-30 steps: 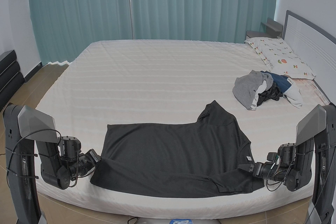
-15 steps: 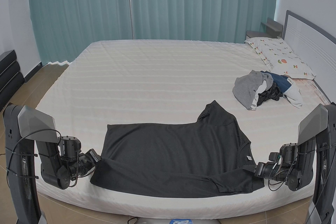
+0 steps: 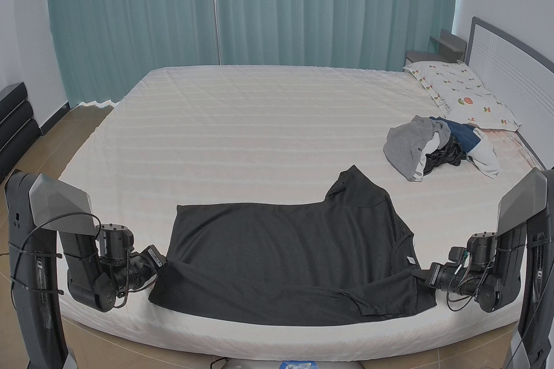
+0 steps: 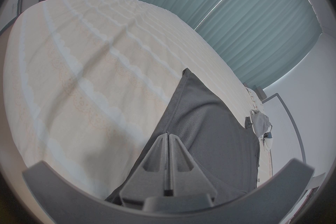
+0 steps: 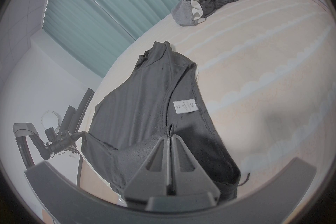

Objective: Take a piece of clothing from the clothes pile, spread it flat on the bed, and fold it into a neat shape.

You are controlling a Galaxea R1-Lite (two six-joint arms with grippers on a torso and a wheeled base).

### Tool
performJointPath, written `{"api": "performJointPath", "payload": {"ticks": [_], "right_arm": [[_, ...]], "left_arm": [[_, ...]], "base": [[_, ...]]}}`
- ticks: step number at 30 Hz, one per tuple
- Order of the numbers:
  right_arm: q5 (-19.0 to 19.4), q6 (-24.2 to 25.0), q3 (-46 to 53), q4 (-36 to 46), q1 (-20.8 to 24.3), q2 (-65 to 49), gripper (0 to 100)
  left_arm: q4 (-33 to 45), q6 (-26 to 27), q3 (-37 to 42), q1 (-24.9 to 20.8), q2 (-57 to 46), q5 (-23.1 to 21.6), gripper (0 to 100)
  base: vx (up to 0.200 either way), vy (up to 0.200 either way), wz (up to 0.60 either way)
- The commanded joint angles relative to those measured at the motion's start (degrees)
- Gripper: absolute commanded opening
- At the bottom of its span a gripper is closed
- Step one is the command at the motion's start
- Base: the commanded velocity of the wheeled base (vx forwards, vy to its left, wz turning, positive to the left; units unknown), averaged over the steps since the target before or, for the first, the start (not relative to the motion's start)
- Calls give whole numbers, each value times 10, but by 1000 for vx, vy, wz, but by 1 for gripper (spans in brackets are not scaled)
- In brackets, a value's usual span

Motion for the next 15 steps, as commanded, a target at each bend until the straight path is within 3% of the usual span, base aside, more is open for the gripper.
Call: {"api": "performJointPath", "payload": {"ticks": [1, 7, 15], "right_arm": [[-1, 5, -5, -6, -1, -14, 0], [-3, 8, -17, -6, -5, -20, 0], [-1, 51, -9, -6, -2, -62, 0]], "left_arm": [[0, 0, 0, 0, 1, 0, 0], [0, -1, 2, 1, -1, 0, 0], [0, -31, 18, 8, -27, 0, 0]], "base": [[0, 0, 0], [0, 0, 0], [0, 0, 0]]}}
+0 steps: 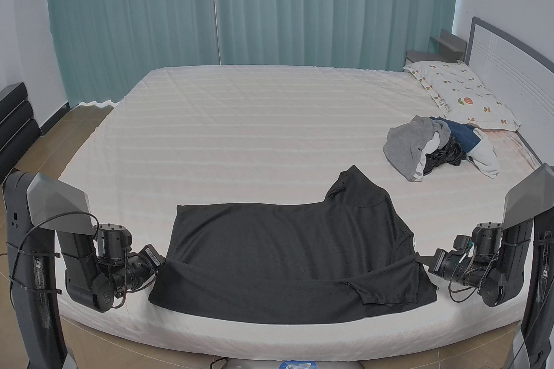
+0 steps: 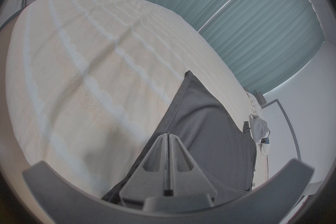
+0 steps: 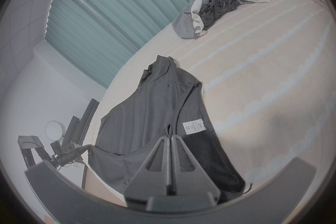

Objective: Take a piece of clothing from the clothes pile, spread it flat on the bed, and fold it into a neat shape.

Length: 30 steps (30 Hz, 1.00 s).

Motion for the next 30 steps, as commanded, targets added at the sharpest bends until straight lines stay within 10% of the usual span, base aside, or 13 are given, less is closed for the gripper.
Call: {"api": "performJointPath", "payload": {"ticks": [1, 30], "right_arm": [[2, 4, 8, -6, 1, -29, 0], [54, 3, 70, -5, -18, -102, 0]], "left_arm": [[0, -7, 14, 5, -26, -1, 0], [0, -3, 64, 24, -87, -19, 0]], "base": [[0, 0, 0], [0, 0, 0]]}}
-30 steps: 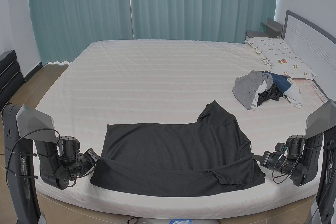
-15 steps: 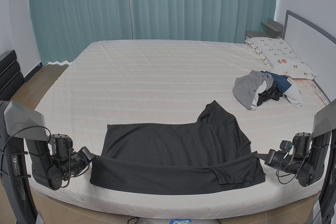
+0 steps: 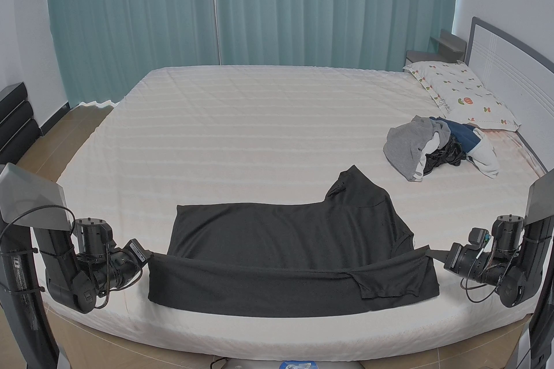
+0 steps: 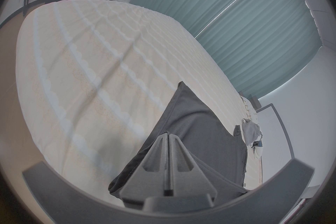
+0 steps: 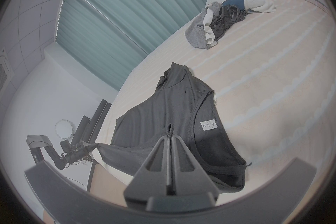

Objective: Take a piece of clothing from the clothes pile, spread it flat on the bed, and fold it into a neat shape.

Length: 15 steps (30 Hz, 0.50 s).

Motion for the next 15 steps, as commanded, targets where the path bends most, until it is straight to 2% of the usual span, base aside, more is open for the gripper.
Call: {"api": "performJointPath", "payload": {"ticks": [1, 10, 15], "right_arm": [[-1, 1, -7, -6, 1, 13, 0], [-12, 0, -65, -5, 5, 75, 0], [-51, 1, -95, -5, 14, 108, 0]], "left_arm": [[0, 0, -3, 1, 5, 0, 0], [-2, 3, -25, -3, 55, 5, 0], [-2, 3, -40, -5, 73, 9, 0]], "base": [[0, 0, 0], [0, 0, 0], [0, 0, 0]]}}
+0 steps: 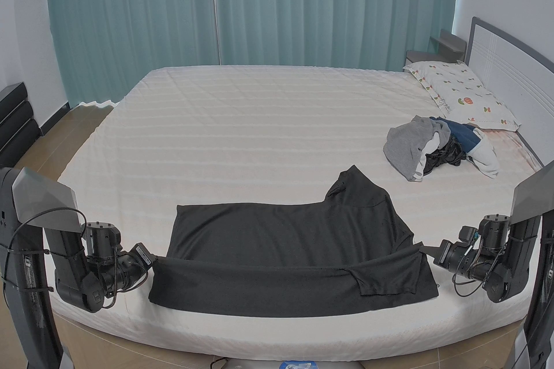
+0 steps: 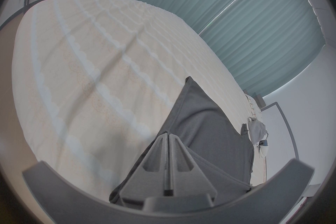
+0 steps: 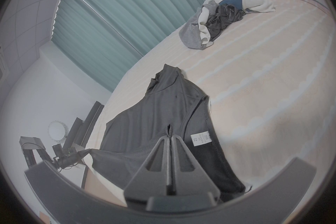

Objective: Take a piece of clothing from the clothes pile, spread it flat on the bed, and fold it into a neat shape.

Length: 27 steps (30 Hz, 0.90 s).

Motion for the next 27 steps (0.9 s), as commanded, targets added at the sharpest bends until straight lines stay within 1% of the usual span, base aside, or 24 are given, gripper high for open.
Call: {"api": "performJointPath", "payload": {"ticks": [1, 7, 10, 13, 21, 22, 24, 25, 27], "right_arm": [[-16, 0, -27, -5, 5, 45, 0], [-19, 0, -41, -5, 13, 68, 0], [-32, -1, -46, -5, 14, 74, 0], [-37, -1, -49, -5, 14, 80, 0], [-37, -1, -51, -5, 18, 87, 0], [-37, -1, -52, -6, 19, 88, 0], [-39, -1, -59, -5, 19, 95, 0], [-39, 0, -60, -5, 19, 97, 100], [-39, 0, -62, -5, 19, 96, 100]], "left_arm": [[0, 0, -10, -2, 24, 1, 0], [0, 12, -11, -3, 27, 2, 0], [0, 13, -11, -4, 31, 2, 0], [0, 14, -10, -4, 31, 2, 0], [0, 14, -10, -5, 32, 2, 0], [1, 14, -10, -5, 32, 2, 100], [0, 14, -10, -6, 32, 2, 100], [0, 14, -10, -5, 32, 2, 100], [0, 14, -10, -5, 32, 2, 100]], "base": [[0, 0, 0], [0, 0, 0], [0, 0, 0], [0, 0, 0], [0, 0, 0], [0, 0, 0], [0, 0, 0], [0, 0, 0], [0, 0, 0]]}}
